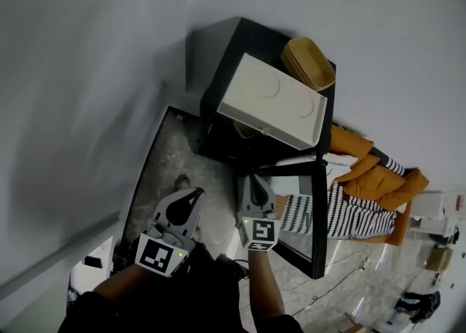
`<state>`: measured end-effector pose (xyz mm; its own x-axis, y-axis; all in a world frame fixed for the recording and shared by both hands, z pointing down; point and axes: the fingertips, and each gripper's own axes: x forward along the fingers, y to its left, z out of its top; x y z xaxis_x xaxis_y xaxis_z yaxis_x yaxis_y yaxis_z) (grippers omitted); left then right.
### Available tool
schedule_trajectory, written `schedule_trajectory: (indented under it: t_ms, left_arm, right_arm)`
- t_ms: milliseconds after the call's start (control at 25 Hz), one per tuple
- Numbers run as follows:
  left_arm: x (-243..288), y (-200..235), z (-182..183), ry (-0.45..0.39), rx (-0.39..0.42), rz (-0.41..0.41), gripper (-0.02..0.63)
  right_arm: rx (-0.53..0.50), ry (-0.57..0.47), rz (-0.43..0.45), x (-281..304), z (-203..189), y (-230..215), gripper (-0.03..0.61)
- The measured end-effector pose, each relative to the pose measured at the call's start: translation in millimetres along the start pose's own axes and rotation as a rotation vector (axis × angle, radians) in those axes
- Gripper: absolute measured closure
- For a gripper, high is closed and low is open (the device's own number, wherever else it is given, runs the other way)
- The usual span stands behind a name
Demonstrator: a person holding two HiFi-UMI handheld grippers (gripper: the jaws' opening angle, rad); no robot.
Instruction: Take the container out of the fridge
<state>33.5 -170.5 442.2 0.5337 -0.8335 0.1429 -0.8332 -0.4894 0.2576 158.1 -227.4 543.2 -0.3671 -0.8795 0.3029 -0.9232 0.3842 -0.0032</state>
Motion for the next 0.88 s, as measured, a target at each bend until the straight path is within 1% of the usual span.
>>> schedule_trajectory:
  t_ms: [120, 280, 480, 680, 880]
  left_arm:
    - [10.5, 9.2, -2.8, 0.007, -0.006, 0.001, 0.607]
    - [22.4, 18.9, -10.1, 0.024, -0.021, 0.000, 0.607]
    - [35.9, 28.2, -17.9, 0.044, -0.031, -0.018, 0.607]
    - [48.2, 40.4, -24.6, 0.068, -0.037, -0.029, 0.607]
    - [54.2, 49.5, -28.9, 0.079, -0.031, -0.033, 0.607]
  right_arm:
    - [-0.026, 0.033, 0.006, 25.3, -15.9, -5.3, 0.577]
    - [-0.071, 0.108, 0.013, 59.3, -47.3, -13.7, 0.575]
    - [-0.147, 0.210, 0.017, 103.0, -92.2, -27.1, 0.574]
    - [-0.220, 0.291, 0.024, 143.2, -125.0, -42.6, 0.565]
    - [-0.294, 0.367, 0.034, 169.9, -155.2, -56.0, 0.555]
